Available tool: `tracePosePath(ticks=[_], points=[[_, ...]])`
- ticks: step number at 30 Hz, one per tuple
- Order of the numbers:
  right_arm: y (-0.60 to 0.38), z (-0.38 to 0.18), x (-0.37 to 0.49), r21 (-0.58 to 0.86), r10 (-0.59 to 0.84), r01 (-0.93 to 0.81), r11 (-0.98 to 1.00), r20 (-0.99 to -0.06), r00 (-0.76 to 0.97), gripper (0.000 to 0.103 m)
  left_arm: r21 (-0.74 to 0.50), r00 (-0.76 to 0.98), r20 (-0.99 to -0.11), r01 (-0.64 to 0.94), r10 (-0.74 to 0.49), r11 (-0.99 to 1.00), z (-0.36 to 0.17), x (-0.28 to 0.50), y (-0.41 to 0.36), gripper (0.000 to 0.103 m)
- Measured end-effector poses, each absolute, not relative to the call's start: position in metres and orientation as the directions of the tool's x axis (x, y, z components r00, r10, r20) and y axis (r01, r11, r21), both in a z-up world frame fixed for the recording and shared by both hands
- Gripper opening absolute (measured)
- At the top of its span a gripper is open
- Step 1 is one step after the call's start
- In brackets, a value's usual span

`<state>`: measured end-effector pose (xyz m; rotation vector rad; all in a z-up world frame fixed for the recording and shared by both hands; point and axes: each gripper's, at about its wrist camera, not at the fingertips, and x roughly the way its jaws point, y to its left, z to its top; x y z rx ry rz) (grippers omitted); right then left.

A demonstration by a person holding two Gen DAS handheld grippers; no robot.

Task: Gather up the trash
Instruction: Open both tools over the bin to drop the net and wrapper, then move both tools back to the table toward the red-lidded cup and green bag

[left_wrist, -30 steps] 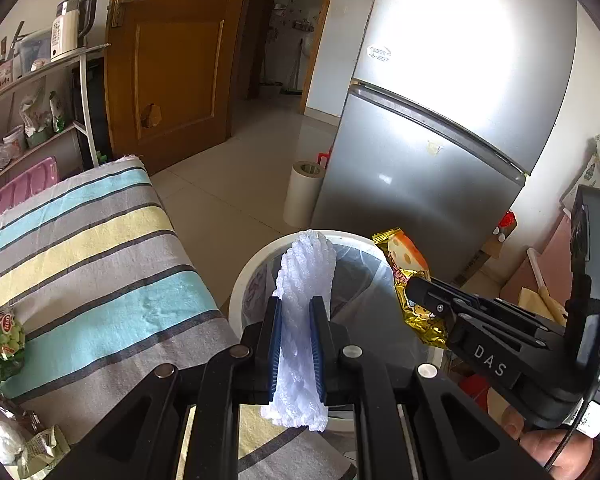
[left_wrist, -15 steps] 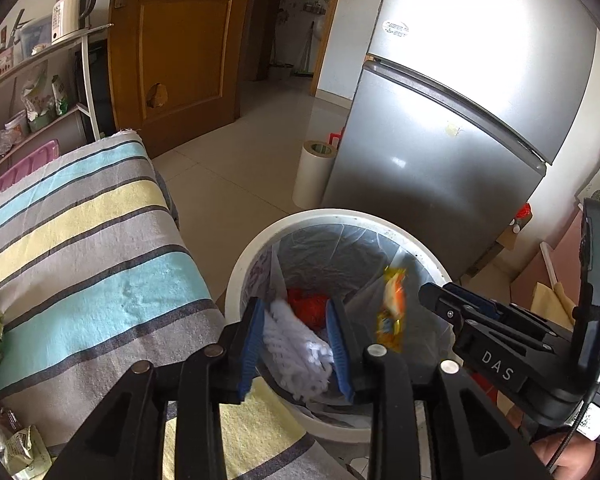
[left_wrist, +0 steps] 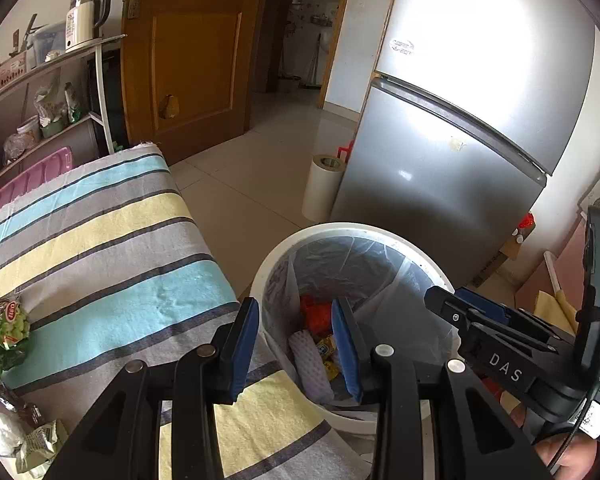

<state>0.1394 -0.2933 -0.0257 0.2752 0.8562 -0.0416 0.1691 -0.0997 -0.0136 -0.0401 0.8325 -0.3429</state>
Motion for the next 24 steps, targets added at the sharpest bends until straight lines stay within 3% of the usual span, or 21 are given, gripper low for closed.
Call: tracePosePath(ticks=[11, 24], points=[[-0.258, -0.007, 0.131, 0.228, 0.109, 0.083, 0.97, -0.715, 0.69, 0.041, -0.154, 0.698, -0.674, 0.188, -0.242, 0.97, 0.012, 0.145, -0.04, 0.04], [-0.186, 0.006, 0.129, 0.237, 0.213, -0.065, 0.969, -0.678, 0.703, 0.041, -0.146, 0.771, -0.632, -0.023, -0.075, 0.989, 0.029, 0.108, 0.071, 0.043]])
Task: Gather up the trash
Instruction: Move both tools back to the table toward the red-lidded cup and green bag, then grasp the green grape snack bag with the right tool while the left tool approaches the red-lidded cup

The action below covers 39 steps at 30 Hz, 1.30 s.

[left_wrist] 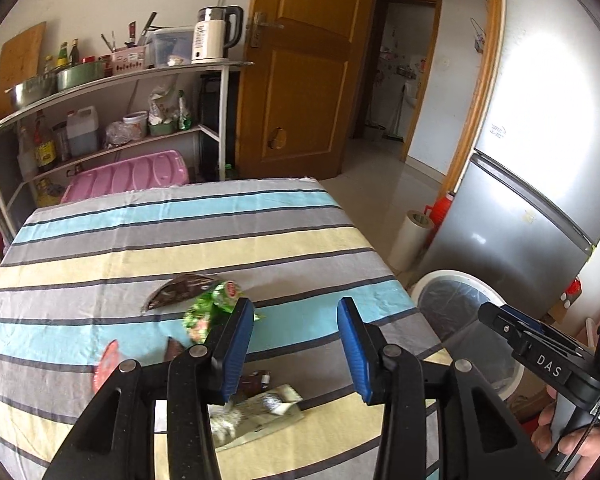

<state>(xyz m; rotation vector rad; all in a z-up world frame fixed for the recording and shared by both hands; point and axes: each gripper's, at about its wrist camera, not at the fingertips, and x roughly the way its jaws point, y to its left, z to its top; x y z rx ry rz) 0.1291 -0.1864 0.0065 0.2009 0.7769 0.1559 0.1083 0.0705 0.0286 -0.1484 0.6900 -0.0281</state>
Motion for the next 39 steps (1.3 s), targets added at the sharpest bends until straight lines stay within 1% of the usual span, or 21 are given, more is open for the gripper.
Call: tracePosePath(ticks=[4, 8, 12, 14, 15, 16, 18, 21, 23, 29, 34, 39], points=[[-0.161, 0.007, 0.131, 0.235, 0.247, -0.114, 0.965, -0.677, 0.694, 0.041, -0.149, 0.779, -0.627, -0.092, -0.022, 0.985, 0.03, 0.099, 0.107, 0.044], [-0.134, 0.007, 0.134, 0.239, 0.284, -0.162, 0.957, -0.675, 0.681, 0.041, -0.179, 0.777, -0.629, -0.15, 0.005, 0.972, 0.028, 0.09, 0.14, 0.044], [-0.107, 0.009, 0.135, 0.225, 0.313, -0.218, 0.95, -0.673, 0.67, 0.042, -0.163, 0.77, -0.636, -0.202, 0.054, 0.966, 0.025, 0.081, 0.165, 0.045], [-0.095, 0.01, 0.137, 0.229, 0.33, -0.237, 0.944, -0.669, 0.666, 0.048, -0.179, 0.77, -0.636, -0.212, 0.051, 0.961, 0.024, 0.077, 0.177, 0.045], [-0.09, 0.01, 0.139, 0.236, 0.339, -0.243, 0.941, -0.67, 0.66, 0.053, -0.178, 0.77, -0.635, -0.215, 0.055, 0.96, 0.023, 0.075, 0.181, 0.047], [-0.084, 0.011, 0.14, 0.246, 0.352, -0.252, 0.936, -0.668, 0.655, 0.053, -0.172, 0.769, -0.637, -0.217, 0.059, 0.961, 0.022, 0.073, 0.184, 0.049], [-0.072, 0.01, 0.142, 0.262, 0.379, -0.274, 0.925, -0.669, 0.64, 0.053, -0.193, 0.779, -0.626, -0.205, 0.041, 0.96, 0.02, 0.067, 0.192, 0.053], [-0.054, 0.01, 0.146, 0.255, 0.396, -0.306, 0.917, -0.674, 0.624, 0.053, -0.203, 0.763, -0.646, -0.199, 0.021, 0.959, 0.013, 0.066, 0.204, 0.057], [-0.042, 0.009, 0.149, 0.257, 0.408, -0.322, 0.911, -0.674, 0.616, 0.053, -0.198, 0.745, -0.667, -0.2, 0.018, 0.96, 0.008, 0.068, 0.208, 0.057], [-0.014, 0.006, 0.155, 0.283, 0.46, -0.372, 0.884, -0.673, 0.579, 0.054, -0.219, 0.725, -0.688, -0.184, -0.018, 0.958, -0.004, 0.069, 0.213, 0.057], [0.003, 0.0, 0.158, 0.273, 0.466, -0.397, 0.876, -0.687, 0.557, 0.055, -0.218, 0.706, -0.706, -0.151, -0.049, 0.964, -0.013, 0.079, 0.207, 0.058], [0.017, -0.009, 0.165, 0.262, 0.462, -0.41, 0.874, -0.712, 0.529, 0.056, -0.21, 0.684, -0.728, -0.155, -0.049, 0.965, -0.023, 0.09, 0.206, 0.058]])
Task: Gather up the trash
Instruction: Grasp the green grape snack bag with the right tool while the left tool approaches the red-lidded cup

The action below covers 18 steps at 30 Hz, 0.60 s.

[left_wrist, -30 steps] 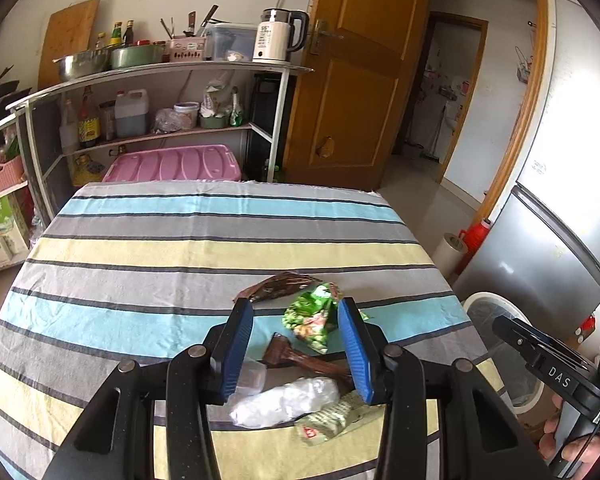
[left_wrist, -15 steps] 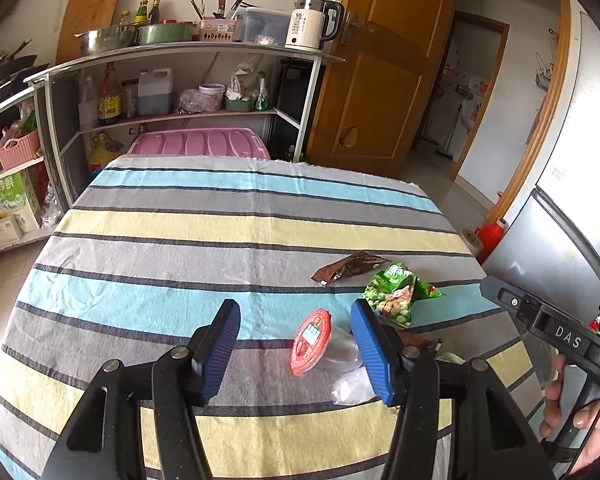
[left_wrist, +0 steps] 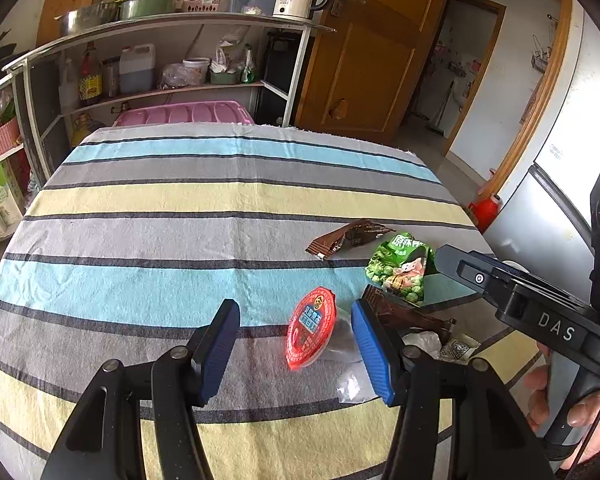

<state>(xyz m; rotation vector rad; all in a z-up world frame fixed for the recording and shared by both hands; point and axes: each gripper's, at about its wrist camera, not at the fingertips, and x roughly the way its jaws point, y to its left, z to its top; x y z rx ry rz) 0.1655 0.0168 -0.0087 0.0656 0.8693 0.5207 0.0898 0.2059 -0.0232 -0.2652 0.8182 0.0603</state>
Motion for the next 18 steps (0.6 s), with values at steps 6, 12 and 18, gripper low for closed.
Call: tracePosePath(ticks=[6, 12, 18], points=[[0.032, -0.023, 0.171, 0.231, 0.441, -0.426, 0.875, -0.743, 0.502, 0.056, -0.227, 0.672, -0.737, -0.157, -0.065, 0.961, -0.031, 0.096, 0.206, 0.058], [0.04, -0.035, 0.176, 0.218, 0.423, -0.427, 0.878, -0.77, 0.477, 0.056, -0.251, 0.678, -0.731, -0.155, -0.082, 0.956, -0.034, 0.096, 0.207, 0.058], [0.038, -0.041, 0.179, 0.243, 0.434, -0.415, 0.877, -0.771, 0.465, 0.056, -0.263, 0.677, -0.729, -0.144, -0.098, 0.954, -0.035, 0.097, 0.207, 0.058]])
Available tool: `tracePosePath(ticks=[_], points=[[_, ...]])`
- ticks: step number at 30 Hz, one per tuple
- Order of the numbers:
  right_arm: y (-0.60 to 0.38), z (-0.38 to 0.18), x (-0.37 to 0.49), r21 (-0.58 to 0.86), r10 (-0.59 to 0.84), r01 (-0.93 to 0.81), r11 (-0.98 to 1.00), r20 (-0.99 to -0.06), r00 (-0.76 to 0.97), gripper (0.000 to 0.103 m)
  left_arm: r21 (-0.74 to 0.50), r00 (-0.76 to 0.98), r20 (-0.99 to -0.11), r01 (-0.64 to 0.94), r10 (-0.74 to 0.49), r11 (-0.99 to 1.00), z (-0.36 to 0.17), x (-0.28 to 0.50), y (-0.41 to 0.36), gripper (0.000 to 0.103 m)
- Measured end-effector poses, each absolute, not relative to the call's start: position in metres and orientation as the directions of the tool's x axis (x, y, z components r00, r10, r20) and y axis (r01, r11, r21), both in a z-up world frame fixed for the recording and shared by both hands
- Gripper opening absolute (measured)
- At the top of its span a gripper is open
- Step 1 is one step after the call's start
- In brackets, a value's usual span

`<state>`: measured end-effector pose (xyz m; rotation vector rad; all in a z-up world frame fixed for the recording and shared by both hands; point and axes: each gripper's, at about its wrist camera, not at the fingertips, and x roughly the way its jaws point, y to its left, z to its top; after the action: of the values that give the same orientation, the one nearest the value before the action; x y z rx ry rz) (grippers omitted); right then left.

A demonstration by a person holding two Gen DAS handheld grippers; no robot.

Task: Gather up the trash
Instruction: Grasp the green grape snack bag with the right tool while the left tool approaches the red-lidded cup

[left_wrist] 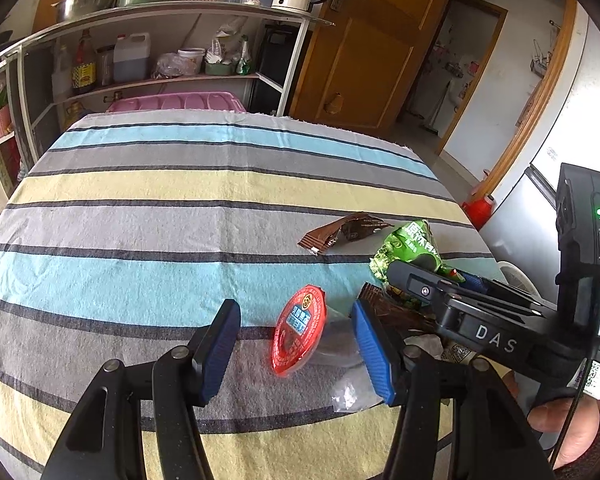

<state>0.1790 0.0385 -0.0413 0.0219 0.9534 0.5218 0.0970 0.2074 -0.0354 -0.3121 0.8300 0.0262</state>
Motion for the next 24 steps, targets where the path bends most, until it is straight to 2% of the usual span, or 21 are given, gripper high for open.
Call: tracePosePath(ticks=[3, 6, 8, 10, 12, 15, 24], points=[[0.039, -0.042, 0.179, 0.251, 0.441, -0.414, 0.875, -0.767, 0.467, 0.055, -0.272, 0.68, -0.725, -0.137, -0.109, 0.953, -0.036, 0.098, 0.207, 0.054], [0.039, -0.042, 0.18, 0.253, 0.443, -0.414, 0.875, -0.765, 0.467, 0.041, -0.289, 0.683, -0.719, -0.12, -0.133, 0.95, -0.037, 0.099, 0.205, 0.045], [0.039, -0.043, 0.18, 0.255, 0.445, -0.417, 0.873, -0.765, 0.465, 0.038, -0.286, 0.685, -0.716, -0.114, -0.133, 0.952, -0.035, 0.099, 0.203, 0.04], [0.039, -0.043, 0.18, 0.255, 0.448, -0.421, 0.871, -0.764, 0.464, 0.027, -0.279, 0.686, -0.716, -0.108, -0.132, 0.954, -0.034, 0.1, 0.202, 0.034], [0.04, -0.042, 0.179, 0.254, 0.452, -0.428, 0.868, -0.761, 0.466, 0.027, -0.27, 0.687, -0.716, -0.107, -0.125, 0.957, -0.034, 0.101, 0.2, 0.032], [0.041, -0.041, 0.177, 0.25, 0.458, -0.442, 0.862, -0.758, 0.465, 0.018, -0.262, 0.691, -0.713, -0.105, -0.118, 0.959, -0.032, 0.1, 0.2, 0.028], [0.037, -0.035, 0.174, 0.242, 0.461, -0.444, 0.863, -0.737, 0.494, 0.017, -0.24, 0.709, -0.699, -0.103, -0.098, 0.965, -0.024, 0.097, 0.201, 0.014]])
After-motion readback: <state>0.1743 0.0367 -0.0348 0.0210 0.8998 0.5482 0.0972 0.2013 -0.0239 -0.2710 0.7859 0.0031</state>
